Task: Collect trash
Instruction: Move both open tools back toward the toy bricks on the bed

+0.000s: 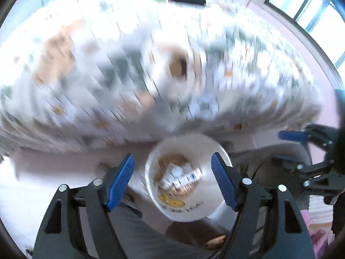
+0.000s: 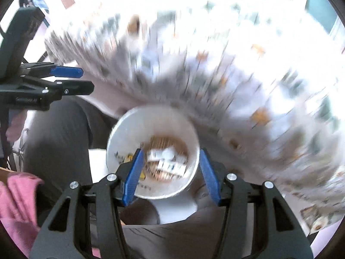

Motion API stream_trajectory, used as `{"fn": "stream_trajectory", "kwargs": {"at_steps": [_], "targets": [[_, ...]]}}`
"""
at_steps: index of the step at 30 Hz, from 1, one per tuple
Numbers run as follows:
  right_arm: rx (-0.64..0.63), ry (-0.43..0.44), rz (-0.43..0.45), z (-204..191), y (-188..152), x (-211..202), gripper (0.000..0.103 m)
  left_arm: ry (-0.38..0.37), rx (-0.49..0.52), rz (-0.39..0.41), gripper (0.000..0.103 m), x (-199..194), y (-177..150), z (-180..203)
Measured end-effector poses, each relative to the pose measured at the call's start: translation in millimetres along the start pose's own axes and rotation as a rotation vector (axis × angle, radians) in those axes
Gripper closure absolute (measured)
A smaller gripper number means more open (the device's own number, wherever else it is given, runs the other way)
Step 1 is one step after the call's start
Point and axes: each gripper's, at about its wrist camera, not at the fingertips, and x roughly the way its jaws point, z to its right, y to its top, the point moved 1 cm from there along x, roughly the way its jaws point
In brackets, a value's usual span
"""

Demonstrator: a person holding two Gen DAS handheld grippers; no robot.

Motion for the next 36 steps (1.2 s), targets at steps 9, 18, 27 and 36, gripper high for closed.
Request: {"fn": "stream_trajectory", "kwargs": {"at_steps": [9,18,27,36], "targets": [[-0.061,-0.073,0.239,20.3,58.0,-103.6,0.039,0.080,0.070,0.200,0.016,-91.3,64.1,3.5],[-0.104,-0.153,0.377,46.7,110.4,-158.3,0.028,0.175,0.173,0.284,0.009,-113.5,126.8,14.8],[-0.124,-0.199,0.353,83.9,158.9,-131.9,0.028,0.178,0.215,0.245,0.009,-83.9,183.1,4.9],[-0.091,-0.201,0.287,133.8,206.9,-72.4,0.028,0.220,0.311,0.190,0.009,-21.8,240.9,-12.2]]}}
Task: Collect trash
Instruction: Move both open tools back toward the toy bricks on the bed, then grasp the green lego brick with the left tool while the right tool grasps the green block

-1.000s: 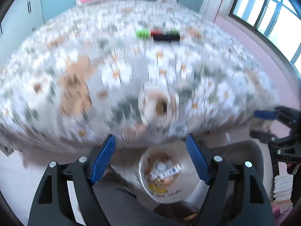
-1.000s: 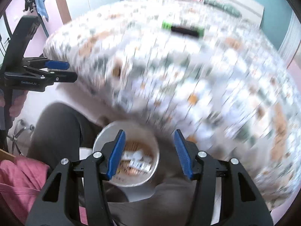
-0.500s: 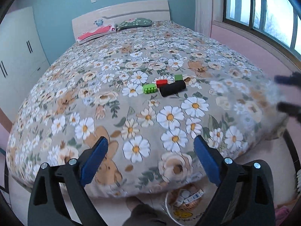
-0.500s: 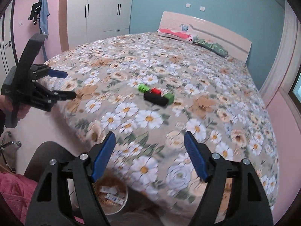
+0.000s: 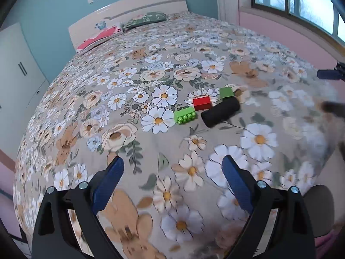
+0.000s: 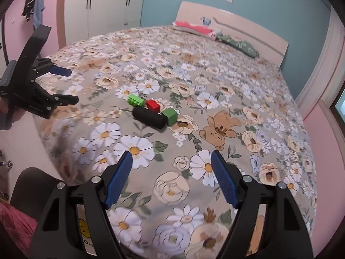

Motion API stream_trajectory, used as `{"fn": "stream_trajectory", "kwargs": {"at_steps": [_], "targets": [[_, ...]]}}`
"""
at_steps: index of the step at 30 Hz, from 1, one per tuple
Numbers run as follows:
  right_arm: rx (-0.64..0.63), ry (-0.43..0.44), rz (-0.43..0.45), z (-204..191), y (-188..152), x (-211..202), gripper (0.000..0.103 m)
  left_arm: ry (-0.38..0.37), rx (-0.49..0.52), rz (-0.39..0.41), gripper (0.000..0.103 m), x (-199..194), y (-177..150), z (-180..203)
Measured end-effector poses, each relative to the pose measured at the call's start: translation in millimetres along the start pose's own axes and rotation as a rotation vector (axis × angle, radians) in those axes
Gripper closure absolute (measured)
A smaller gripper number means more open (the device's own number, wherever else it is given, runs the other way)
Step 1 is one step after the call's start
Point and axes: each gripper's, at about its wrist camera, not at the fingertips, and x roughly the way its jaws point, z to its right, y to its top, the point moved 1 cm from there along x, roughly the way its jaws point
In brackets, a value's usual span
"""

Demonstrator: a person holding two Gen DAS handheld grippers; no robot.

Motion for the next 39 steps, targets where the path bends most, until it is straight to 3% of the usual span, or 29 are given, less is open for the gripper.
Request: {"fn": "stream_trajectory", "kwargs": {"at_steps": [13,25,28,36,39], "targets": [[-0.011,0.050,-0.130,31.5,27.6,146.0,0.028,-0.095,0.078,-0.073,0.009,101.7,35.8,-10.3],[-0.062,0.173,-0.158,29.3,51.2,209.7,0.028,-0.176,0.148,-0.102,0.011,160.7,54.5,-5.9],[-0.081,0.166,-0.159,28.1,56.5,218.7,0.032,-0.191,0.158,-0.126,0.026,171.2,56.4,-3.5],[-0.095,0.216,-0.152,27.5,70.7,233.3,0.050,-0.232,0.113,-0.132,0.041,177.7,61.1,-12.5],[-0.083,0.245,-0.147,29.2,73.1,236.7,0.061,-0.246,0.093,-0.132,0.048,180.2,63.7,-14.3]]}}
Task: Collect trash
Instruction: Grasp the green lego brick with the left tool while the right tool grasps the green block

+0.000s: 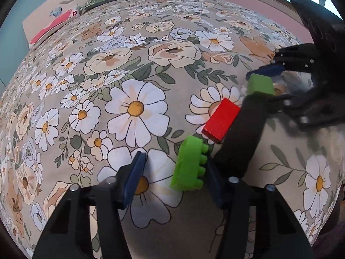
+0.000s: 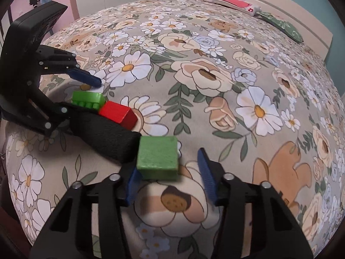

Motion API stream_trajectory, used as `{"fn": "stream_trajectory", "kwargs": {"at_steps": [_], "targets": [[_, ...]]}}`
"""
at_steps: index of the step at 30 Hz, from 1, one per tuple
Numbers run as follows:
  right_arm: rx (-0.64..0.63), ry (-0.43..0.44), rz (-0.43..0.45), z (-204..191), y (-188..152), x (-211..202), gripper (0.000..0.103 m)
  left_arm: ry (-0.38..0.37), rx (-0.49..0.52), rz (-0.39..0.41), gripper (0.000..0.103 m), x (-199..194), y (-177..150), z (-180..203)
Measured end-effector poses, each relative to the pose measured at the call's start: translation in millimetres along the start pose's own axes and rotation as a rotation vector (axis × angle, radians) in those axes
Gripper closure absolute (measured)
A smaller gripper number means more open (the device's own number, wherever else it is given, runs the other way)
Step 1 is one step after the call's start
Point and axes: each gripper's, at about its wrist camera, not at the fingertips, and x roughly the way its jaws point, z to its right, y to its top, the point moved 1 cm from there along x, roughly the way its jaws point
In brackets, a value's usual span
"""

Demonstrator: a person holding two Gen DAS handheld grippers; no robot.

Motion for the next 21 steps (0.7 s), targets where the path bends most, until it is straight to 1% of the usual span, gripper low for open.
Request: {"fn": "stream_trajectory", "kwargs": {"at_steps": [1,2,4,9,11,15,21], "targets": [[0.009,0.015,0.002,1.0,0.1,0.1,0.068,-0.006,-0.003,0.002,0.052,0.3,0.8,0.2],[0.024,0.034,0.006,2.9,0.4,-0.2,0.072,-0.012,-0.006,0.004,0.057,0.2,1.2,0.5],[0.058,0.051,0.018,7.6,-1.0,-3.0,0.072,-0.021,-0.018,0.011,0.063,-0.1,1.7,1.3],[0.084,0.025,0.025,15.6,-9.7,-10.9,0.072,-0.030,-0.040,0.016,0.069,0.0,1.2,0.0],[0.099,0.019,0.025,20.7,-13.1,-14.2,0.072,-0.035,-0.066,0.019,0.080,-1.0,0.7,-3.7],[0.128,0.012,0.029,28.2,-18.1,-20.2,0.072,-0.058,-0.115,0.019,0.080,-4.0,-1.3,-10.2],[0.153,-0.005,0.040,27.3,-20.3,-30.8,0.072,-0.007,-0.157,0.021,0.080,-15.1,-5.5,-11.5]]}}
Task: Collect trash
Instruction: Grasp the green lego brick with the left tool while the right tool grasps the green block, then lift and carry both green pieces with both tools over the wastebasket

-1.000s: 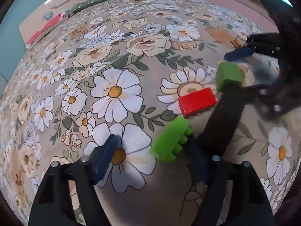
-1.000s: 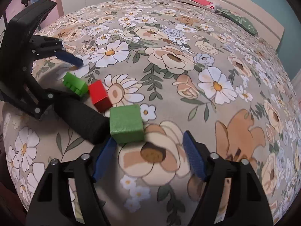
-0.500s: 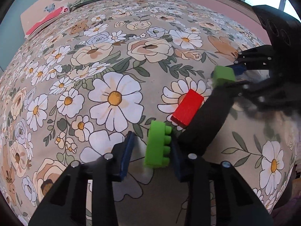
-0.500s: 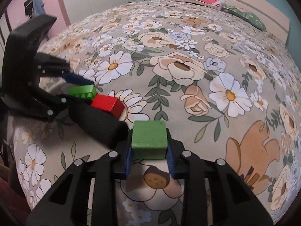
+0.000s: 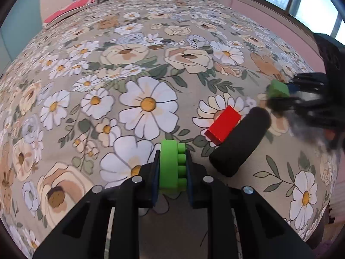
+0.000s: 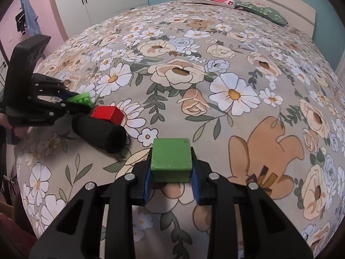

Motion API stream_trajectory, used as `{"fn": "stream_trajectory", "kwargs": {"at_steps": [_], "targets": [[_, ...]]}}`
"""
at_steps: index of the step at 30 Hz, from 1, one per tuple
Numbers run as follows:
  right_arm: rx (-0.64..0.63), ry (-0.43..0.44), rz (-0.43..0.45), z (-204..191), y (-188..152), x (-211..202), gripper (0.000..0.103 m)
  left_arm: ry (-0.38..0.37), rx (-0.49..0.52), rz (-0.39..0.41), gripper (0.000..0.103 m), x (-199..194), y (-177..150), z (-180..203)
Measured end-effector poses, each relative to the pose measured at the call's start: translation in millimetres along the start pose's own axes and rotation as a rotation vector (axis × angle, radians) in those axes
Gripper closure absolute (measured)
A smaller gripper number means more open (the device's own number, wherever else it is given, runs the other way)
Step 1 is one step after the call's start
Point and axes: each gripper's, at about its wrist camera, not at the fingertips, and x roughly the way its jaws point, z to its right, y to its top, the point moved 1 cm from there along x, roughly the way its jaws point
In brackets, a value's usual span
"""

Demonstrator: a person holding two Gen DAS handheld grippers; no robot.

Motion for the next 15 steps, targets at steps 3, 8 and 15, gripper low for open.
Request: {"fn": "stream_trajectory", "kwargs": {"at_steps": [3,8,15], "targets": [[0.003,-0.011,0.019,-4.5,2.7,-15.8,0.072,0.024,-0.026,0.016,0.080,-15.5,1.3,-2.0],[-0.006,-0.037,0.063,-15.6,11.2,-52.2,0.072,0.058,-0.074,0.070,0.080,-58.9,8.7,-0.5],[-0.029,-0.091,0.158,-44.6,22.8,-134.5,0.072,0.114,-0.085,0.156,0.080,-137.3,18.3,23.2]]}}
